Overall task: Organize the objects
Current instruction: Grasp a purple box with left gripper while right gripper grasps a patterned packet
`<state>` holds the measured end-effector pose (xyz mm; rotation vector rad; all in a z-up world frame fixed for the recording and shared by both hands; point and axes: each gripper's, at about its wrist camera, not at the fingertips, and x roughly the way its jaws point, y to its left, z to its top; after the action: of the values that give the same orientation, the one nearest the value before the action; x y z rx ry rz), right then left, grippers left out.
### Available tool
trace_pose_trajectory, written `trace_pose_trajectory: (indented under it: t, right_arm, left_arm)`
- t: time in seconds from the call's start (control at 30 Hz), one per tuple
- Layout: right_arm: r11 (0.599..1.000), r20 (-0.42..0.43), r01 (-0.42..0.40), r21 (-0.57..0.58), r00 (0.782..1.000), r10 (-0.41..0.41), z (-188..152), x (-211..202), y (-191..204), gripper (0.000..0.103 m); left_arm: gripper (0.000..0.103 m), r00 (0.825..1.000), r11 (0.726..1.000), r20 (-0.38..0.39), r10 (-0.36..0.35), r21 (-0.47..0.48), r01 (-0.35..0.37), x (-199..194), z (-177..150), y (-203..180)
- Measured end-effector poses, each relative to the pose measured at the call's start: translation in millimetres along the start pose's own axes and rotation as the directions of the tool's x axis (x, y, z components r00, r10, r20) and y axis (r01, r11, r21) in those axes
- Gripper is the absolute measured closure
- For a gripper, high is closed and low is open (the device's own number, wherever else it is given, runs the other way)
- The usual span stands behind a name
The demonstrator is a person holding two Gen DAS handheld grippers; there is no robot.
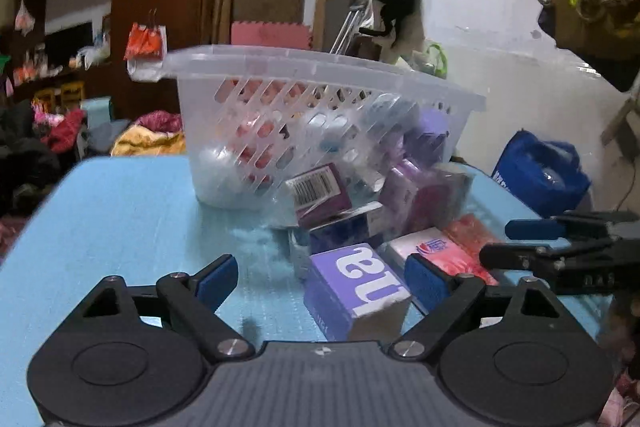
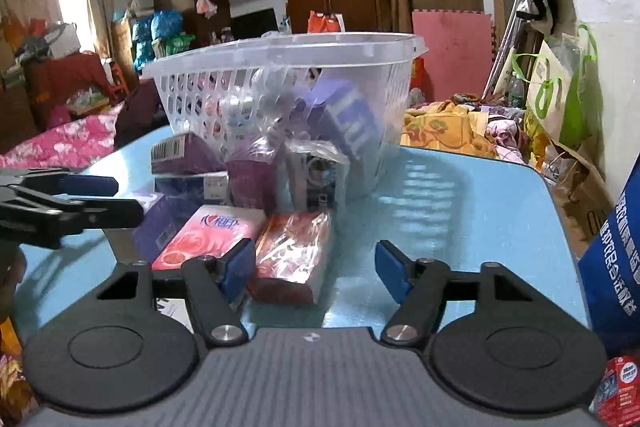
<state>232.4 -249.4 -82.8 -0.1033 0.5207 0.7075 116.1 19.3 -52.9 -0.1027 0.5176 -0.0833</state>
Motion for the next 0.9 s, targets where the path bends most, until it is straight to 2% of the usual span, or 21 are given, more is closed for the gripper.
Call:
trace_pose_trajectory:
  t: [0.07, 0.2, 0.23, 0.37, 0.53, 0.67, 0.7, 0.73, 0.8, 0.83, 0.9]
  right_arm:
    - [1.000, -0.014, 0.010, -0.017, 1.000, -0.010, -3, 2, 6, 0.033]
    - [1.000, -0.010, 0.025, -0.002, 1.000, -0.025, -10, 0, 4, 0.035]
    - [1.000, -0.009, 0.025, 0.000, 1.000, -0.025, -13, 0, 6, 0.052]
    - [0.999, -0.016, 0.033, -0.007, 0.999, -0.033, -13, 3, 7, 0.052]
    - [0.999, -0.020, 0.040, 0.013, 0.999, -0.039, -12, 4, 5, 0.052]
    - [0.999, -0.020, 0.045, 0.005, 0.999, -0.045, -12, 3, 7, 0.052]
    - [0.999, -0.019, 0.044, 0.008, 0.999, -0.044, -13, 3, 6, 0.052]
    - [0.999, -0.018, 0.042, 0.012, 0.999, -0.041, -12, 3, 6, 0.052]
    - [0.999, -0.017, 0.038, 0.017, 0.999, -0.037, -12, 3, 5, 0.052]
    - [0.999, -0.014, 0.038, 0.016, 0.999, -0.038, -12, 2, 5, 0.052]
    - [0.999, -0.011, 0.032, 0.015, 0.999, -0.032, -13, 2, 5, 0.052]
  left_arm:
    - [0.009, 1.000, 1.000, -0.009, -0.015, -0.026, 0.015, 1, 0, 4]
    - [0.009, 1.000, 1.000, 0.011, -0.004, -0.002, 0.004, -1, -3, -2]
    - [0.009, 1.000, 1.000, 0.016, 0.000, 0.010, 0.000, 0, -2, -5]
    - [0.009, 0.999, 0.996, 0.019, -0.031, 0.081, 0.030, 1, -2, -16]
    - [0.009, 0.998, 0.996, -0.008, -0.056, 0.068, 0.057, 6, 0, -16]
    - [0.008, 0.997, 0.990, -0.063, -0.048, 0.129, 0.056, 14, 1, -27]
    - [0.008, 0.997, 0.990, -0.054, -0.047, 0.130, 0.054, 14, 1, -28]
    - [0.010, 0.997, 0.990, -0.054, -0.046, 0.131, 0.053, 14, 1, -29]
    - [0.032, 0.997, 0.990, -0.036, -0.074, 0.119, 0.078, 12, 0, -26]
    - [0.048, 0.998, 0.992, -0.023, -0.065, 0.109, 0.067, 10, -1, -23]
    - [0.049, 0.999, 0.995, -0.018, -0.038, 0.095, 0.039, 9, -2, -21]
